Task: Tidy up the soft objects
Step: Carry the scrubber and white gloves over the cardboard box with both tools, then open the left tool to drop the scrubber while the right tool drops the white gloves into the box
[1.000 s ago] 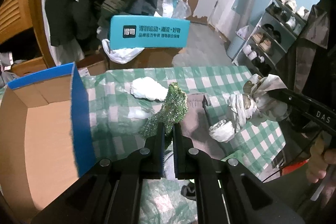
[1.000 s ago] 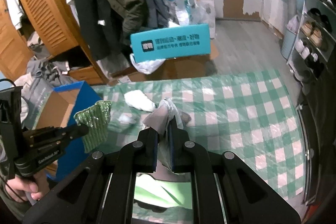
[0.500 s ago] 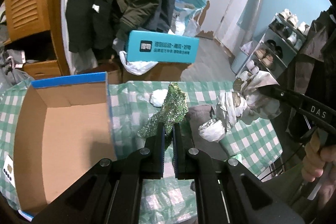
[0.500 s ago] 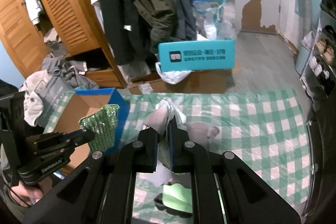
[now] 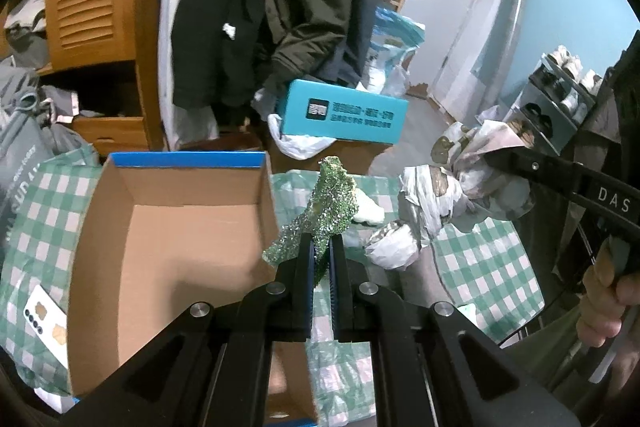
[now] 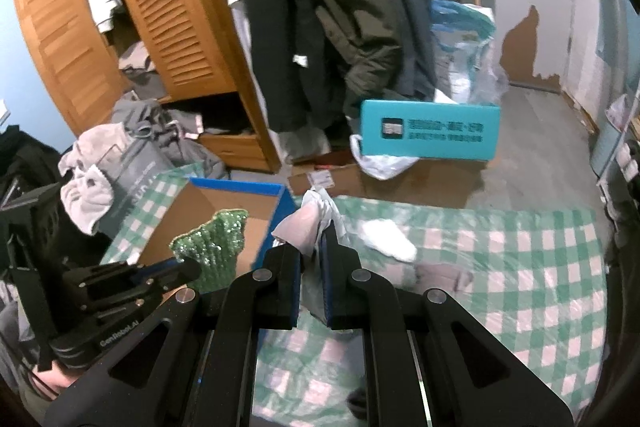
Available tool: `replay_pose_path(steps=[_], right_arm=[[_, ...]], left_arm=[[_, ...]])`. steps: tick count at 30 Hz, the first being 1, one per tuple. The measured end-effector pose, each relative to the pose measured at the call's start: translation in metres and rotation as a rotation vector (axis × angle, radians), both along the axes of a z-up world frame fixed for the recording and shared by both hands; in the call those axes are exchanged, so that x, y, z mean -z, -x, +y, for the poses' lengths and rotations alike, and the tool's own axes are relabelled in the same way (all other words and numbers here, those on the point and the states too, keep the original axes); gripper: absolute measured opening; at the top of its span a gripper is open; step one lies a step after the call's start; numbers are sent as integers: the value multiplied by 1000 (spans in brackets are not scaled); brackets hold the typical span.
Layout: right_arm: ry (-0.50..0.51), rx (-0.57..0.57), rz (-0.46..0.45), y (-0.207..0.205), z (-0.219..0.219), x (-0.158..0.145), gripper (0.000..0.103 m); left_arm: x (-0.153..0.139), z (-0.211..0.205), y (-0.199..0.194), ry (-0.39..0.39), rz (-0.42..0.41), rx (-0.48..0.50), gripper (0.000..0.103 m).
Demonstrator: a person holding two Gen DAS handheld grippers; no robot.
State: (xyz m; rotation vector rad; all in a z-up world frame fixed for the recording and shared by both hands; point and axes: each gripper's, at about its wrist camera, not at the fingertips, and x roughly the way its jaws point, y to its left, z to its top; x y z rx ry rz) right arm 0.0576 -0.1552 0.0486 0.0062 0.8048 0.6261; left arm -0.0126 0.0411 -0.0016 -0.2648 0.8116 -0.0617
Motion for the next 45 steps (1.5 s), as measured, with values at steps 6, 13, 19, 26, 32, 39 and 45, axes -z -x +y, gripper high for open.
replay_pose_path(steps=[6, 13, 19, 26, 32, 39, 45], right_arm=[[9, -51, -2, 3, 34, -2, 8], [28, -109, 8, 7, 71, 2, 8], [56, -154, 28, 9, 100, 10, 8], [88, -204, 57, 11, 129, 23, 8], [105, -232, 90, 10, 148, 33, 8], [121, -247, 133, 7, 161, 44, 11], [128, -226, 150, 4, 159, 49, 33]], left_arm=[[-2, 24, 11, -4, -10, -48, 6], [2, 47, 17, -3, 1, -98, 6], [10, 64, 21, -21, 17, -136, 7], [23, 86, 25, -3, 51, -184, 6], [35, 99, 28, 9, 80, -209, 7], [41, 107, 27, 30, 108, -238, 12], [40, 110, 28, 32, 101, -256, 28]])
